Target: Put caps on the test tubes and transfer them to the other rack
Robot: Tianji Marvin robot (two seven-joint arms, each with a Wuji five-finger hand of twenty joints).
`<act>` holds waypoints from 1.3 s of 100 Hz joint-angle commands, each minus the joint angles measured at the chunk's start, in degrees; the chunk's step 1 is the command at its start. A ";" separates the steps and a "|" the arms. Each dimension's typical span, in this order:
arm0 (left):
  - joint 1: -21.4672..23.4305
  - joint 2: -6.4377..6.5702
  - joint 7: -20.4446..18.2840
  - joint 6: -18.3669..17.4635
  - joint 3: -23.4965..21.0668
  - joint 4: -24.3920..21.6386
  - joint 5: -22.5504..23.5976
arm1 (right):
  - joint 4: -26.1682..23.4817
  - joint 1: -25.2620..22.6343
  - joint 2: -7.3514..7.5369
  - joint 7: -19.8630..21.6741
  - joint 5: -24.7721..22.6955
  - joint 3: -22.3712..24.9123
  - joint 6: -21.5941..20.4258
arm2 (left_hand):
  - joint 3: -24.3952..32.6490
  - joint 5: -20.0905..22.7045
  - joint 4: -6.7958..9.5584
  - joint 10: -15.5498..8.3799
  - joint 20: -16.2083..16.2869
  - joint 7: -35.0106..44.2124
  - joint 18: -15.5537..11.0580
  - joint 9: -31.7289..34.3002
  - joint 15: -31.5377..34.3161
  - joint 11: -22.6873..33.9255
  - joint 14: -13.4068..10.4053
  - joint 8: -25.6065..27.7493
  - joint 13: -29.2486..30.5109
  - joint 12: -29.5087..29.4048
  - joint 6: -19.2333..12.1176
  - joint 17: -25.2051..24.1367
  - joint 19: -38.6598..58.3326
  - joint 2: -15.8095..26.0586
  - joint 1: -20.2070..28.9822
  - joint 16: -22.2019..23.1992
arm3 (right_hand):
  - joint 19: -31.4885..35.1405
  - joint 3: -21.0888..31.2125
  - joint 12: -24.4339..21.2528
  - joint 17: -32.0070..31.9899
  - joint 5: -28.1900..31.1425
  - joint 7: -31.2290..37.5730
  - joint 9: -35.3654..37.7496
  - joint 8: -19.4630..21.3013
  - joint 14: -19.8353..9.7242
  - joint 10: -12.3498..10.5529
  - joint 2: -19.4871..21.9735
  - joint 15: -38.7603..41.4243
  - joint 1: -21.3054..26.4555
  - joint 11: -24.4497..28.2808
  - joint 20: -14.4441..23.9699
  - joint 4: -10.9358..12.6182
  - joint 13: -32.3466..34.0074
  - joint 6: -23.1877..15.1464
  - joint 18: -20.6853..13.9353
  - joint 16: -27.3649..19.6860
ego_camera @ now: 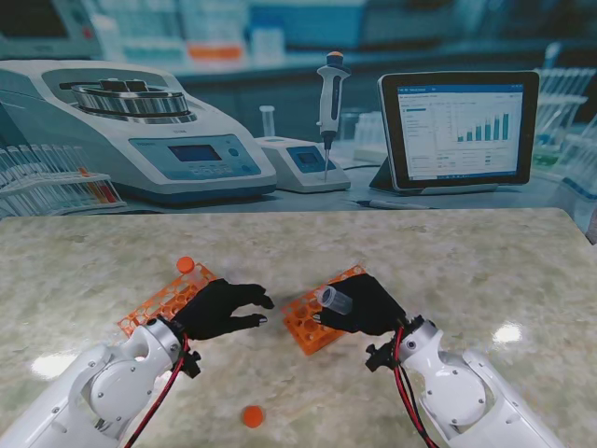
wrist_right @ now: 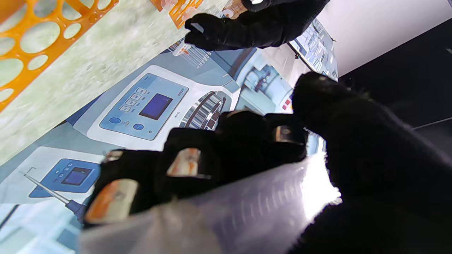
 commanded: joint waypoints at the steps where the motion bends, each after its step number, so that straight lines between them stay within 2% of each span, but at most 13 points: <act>1: 1.23 0.45 -0.85 -0.53 -0.17 -0.87 0.75 | 0.16 -0.90 -0.38 -0.51 0.15 -0.18 0.04 | -0.24 -1.20 0.18 -0.99 4.58 2.03 -1.64 1.63 1.95 0.85 -2.04 2.75 1.92 2.96 0.75 0.64 6.08 -0.40 2.02 2.68 | 18.27 3.10 0.93 4.69 3.83 7.08 2.54 2.50 -7.35 -1.27 -0.80 13.33 2.71 3.48 2.88 2.49 2.22 0.36 -6.07 5.47; 16: 2.64 0.89 -2.46 -1.37 -0.49 -2.00 1.81 | 0.41 -1.39 -0.52 -1.50 -0.72 -0.01 -0.16 | 0.65 -2.81 0.18 -1.18 10.51 4.00 -2.95 1.69 4.54 2.12 -2.63 5.33 2.55 5.96 0.92 2.20 17.29 -2.53 2.64 7.92 | 18.15 2.43 0.94 4.66 3.48 6.99 2.52 2.65 -7.05 -1.09 -0.43 13.18 2.88 3.17 2.83 2.21 2.21 0.47 -5.87 5.34; 35: 3.34 1.36 -4.18 -2.27 0.10 -2.74 2.63 | 0.32 -2.04 -0.64 -2.42 -1.48 0.35 -0.40 | 1.77 -3.34 0.01 -1.50 13.89 3.89 -3.99 1.12 6.36 2.54 -2.77 3.65 3.23 7.18 1.33 3.79 25.20 -4.49 3.11 11.37 | 18.00 1.83 1.00 4.62 3.26 6.89 2.48 2.79 -6.73 -0.91 -0.23 13.02 3.20 2.83 2.75 1.96 2.19 0.48 -5.67 5.18; 51: 3.82 1.68 -5.34 -2.61 0.97 -2.55 2.69 | -0.11 -2.48 -0.66 -2.91 -2.21 0.74 -0.60 | 2.45 -3.39 -0.05 -1.58 13.85 3.53 -3.92 0.55 6.45 2.43 -3.03 2.66 3.22 7.13 1.52 4.04 25.80 -6.45 3.86 11.80 | 17.85 1.49 1.10 4.58 3.02 6.77 2.47 2.89 -6.61 -0.84 0.00 13.00 3.33 2.64 2.67 1.78 2.20 0.50 -5.49 5.09; 81: 6.09 1.99 -5.76 -4.22 0.97 -2.01 3.06 | -1.32 -3.57 -0.59 -3.40 -3.46 1.32 -0.74 | 7.72 -1.24 -1.55 -1.10 12.97 -2.18 -3.84 -0.49 5.51 1.27 -3.03 -4.49 2.75 5.53 1.61 3.84 25.93 -11.35 2.55 11.02 | 17.59 0.82 1.31 4.54 2.68 6.52 2.41 3.10 -6.34 -0.74 0.18 12.88 3.59 2.08 2.50 1.38 2.18 0.52 -5.22 4.89; 105: 8.31 2.32 -6.35 -5.90 0.31 -2.97 4.33 | -3.57 -5.73 -0.41 -3.81 -5.27 2.23 -0.52 | 8.93 -0.75 -2.15 -1.19 12.80 -2.99 -4.18 -1.65 4.73 0.14 -3.43 -5.75 1.69 4.43 0.93 2.70 25.31 -14.32 0.82 10.45 | 17.45 0.41 1.52 4.51 2.45 6.33 2.36 3.26 -6.23 -0.67 0.41 12.77 3.69 1.60 2.38 1.09 2.18 0.43 -5.10 4.76; 107: 8.47 2.36 -6.51 -6.02 0.22 -3.08 4.49 | -3.74 -5.90 -0.40 -3.86 -5.41 2.30 -0.50 | 14.57 -0.67 -3.10 -1.16 13.14 -3.08 -4.26 -1.93 4.74 0.42 -3.43 -7.12 1.44 3.60 0.84 2.60 25.04 -15.72 -1.97 10.09 | 17.44 0.36 1.54 4.51 2.41 6.31 2.37 3.27 -6.23 -0.66 0.42 12.77 3.65 1.59 2.37 1.06 2.18 0.42 -5.10 4.75; 109: 8.63 2.42 -6.72 -6.14 0.13 -3.19 4.64 | -3.92 -6.10 -0.40 -3.93 -5.56 2.38 -0.48 | 16.00 -0.72 -3.36 -1.21 13.19 -3.13 -4.29 -2.03 4.68 0.37 -3.48 -7.46 1.32 3.38 0.85 2.40 24.86 -16.24 -2.72 9.99 | 17.44 0.34 1.56 4.51 2.40 6.29 2.37 3.27 -6.22 -0.66 0.44 12.76 3.69 1.57 2.37 1.05 2.18 0.41 -5.09 4.75; 130: 10.59 2.72 -7.54 -7.36 -0.79 -3.48 5.83 | -5.78 -7.98 -0.33 -4.64 -7.26 3.10 -0.38 | 16.97 -0.84 -3.63 -1.05 13.03 -3.37 -4.46 -2.36 4.24 -0.14 -3.36 -7.71 0.67 3.27 -0.59 1.43 24.08 -17.78 -4.15 9.87 | 17.29 -0.06 1.79 4.48 2.26 6.14 2.36 3.41 -6.12 -0.68 0.54 12.68 3.81 1.33 2.26 0.78 2.17 0.38 -5.02 4.65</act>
